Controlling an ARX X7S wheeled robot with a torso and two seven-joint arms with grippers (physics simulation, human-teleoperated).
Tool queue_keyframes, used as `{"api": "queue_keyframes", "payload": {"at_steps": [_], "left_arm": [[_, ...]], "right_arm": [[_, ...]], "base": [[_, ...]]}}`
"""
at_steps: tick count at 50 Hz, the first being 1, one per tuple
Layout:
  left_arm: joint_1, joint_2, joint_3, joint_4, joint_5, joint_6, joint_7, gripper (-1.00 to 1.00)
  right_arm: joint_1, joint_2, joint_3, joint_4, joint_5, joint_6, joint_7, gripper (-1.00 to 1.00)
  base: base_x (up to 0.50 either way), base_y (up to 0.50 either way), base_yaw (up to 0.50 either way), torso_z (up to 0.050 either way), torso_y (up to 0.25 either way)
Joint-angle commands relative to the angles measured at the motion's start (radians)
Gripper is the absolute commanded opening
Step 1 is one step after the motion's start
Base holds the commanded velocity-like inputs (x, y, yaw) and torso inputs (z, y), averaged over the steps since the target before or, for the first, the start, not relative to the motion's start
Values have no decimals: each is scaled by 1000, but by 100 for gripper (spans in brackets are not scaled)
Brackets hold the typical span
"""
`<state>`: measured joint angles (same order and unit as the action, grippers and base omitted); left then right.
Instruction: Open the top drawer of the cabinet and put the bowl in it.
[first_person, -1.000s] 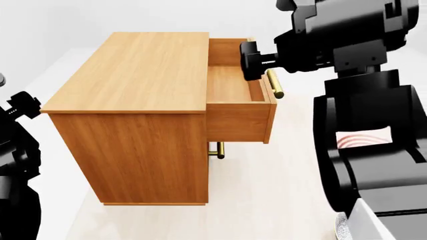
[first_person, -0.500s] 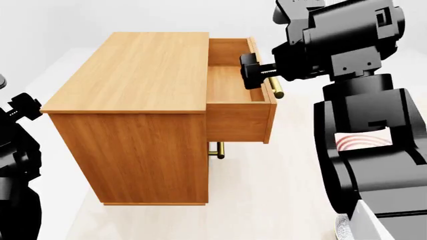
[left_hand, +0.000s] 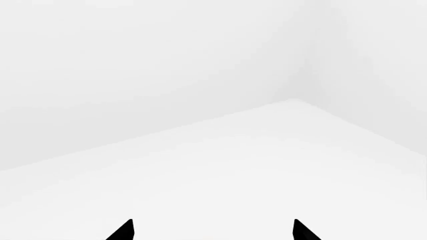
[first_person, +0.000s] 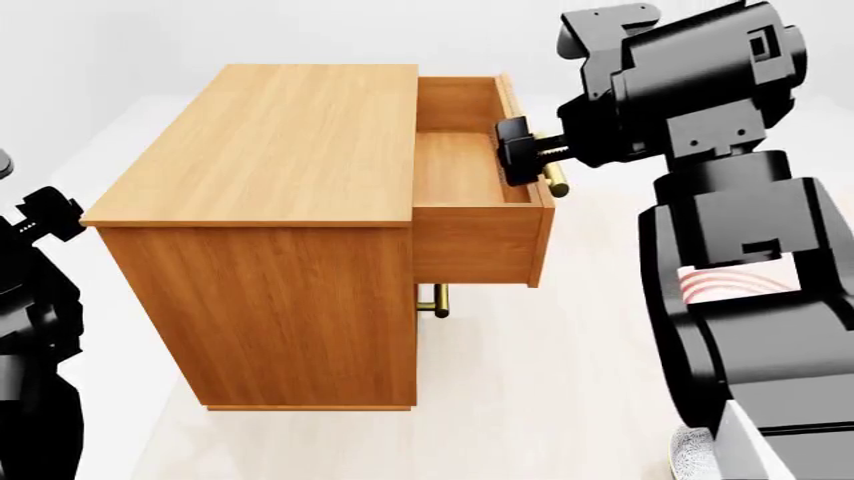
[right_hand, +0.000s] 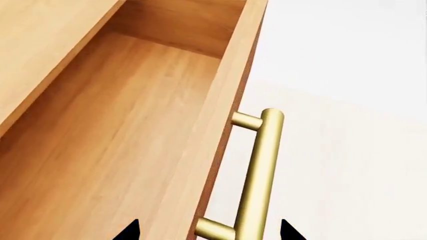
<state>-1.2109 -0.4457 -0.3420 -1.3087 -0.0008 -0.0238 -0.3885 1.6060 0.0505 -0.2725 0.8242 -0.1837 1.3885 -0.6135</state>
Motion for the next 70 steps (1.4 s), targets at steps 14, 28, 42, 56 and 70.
{"api": "queue_keyframes", "payload": {"at_steps": [14, 28, 42, 56, 70], "left_arm": [[-1, -3, -4, 0, 0, -2, 1, 100], [3, -3, -5, 0, 0, -1, 0, 100], [2, -5, -5, 0, 1, -1, -2, 100], [4, -3, -5, 0, 1, -1, -4, 100], [3, -4, -3, 0, 1, -2, -5, 100]], "right_arm": [[7, 34, -71, 49, -21, -51, 37, 100], [17, 67, -105, 47, -30, -58, 34, 100], [14, 107, -113, 32, -32, -52, 30, 100], [9, 139, -115, 16, -33, -47, 27, 100], [11, 169, -117, 5, -36, -42, 28, 100]], "base": [[0, 0, 0, 0, 0], [0, 0, 0, 0, 0], [0, 0, 0, 0, 0], [0, 0, 0, 0, 0], [0, 0, 0, 0, 0]]}}
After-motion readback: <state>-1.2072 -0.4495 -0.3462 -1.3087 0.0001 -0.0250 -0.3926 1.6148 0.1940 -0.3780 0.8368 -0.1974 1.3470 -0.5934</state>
